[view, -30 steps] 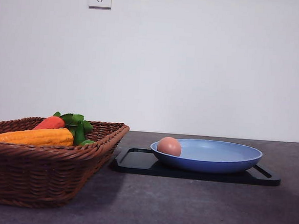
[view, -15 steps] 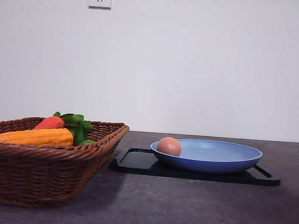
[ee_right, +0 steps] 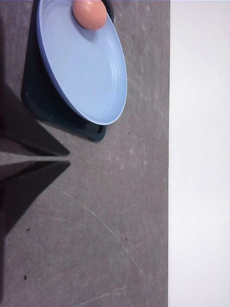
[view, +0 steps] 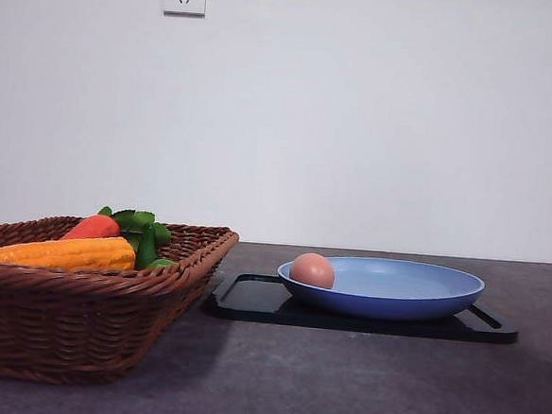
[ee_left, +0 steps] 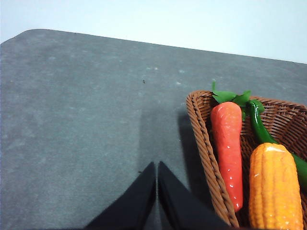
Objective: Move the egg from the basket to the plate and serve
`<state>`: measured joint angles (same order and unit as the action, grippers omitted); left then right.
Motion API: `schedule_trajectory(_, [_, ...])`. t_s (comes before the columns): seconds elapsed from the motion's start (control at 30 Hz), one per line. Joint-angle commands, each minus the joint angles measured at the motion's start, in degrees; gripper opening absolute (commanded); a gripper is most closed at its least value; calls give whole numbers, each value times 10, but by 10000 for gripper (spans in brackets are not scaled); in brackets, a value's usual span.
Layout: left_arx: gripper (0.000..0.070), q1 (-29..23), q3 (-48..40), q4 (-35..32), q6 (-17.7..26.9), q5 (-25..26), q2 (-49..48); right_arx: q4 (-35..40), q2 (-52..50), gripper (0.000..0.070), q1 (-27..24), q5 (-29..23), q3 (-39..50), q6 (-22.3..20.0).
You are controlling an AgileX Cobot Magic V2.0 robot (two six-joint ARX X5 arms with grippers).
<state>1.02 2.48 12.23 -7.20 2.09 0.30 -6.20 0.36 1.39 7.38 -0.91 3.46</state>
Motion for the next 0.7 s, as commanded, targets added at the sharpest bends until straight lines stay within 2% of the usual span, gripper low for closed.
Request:
schedule_trajectory(0.0, [0,0,-9,19,-3,9,-1,6,-2,0,-1,-1,2,9])
schedule_trajectory(0.67, [0,0,-9,19,-3,9,-1,6,-2,0,-1,-1,2,9])
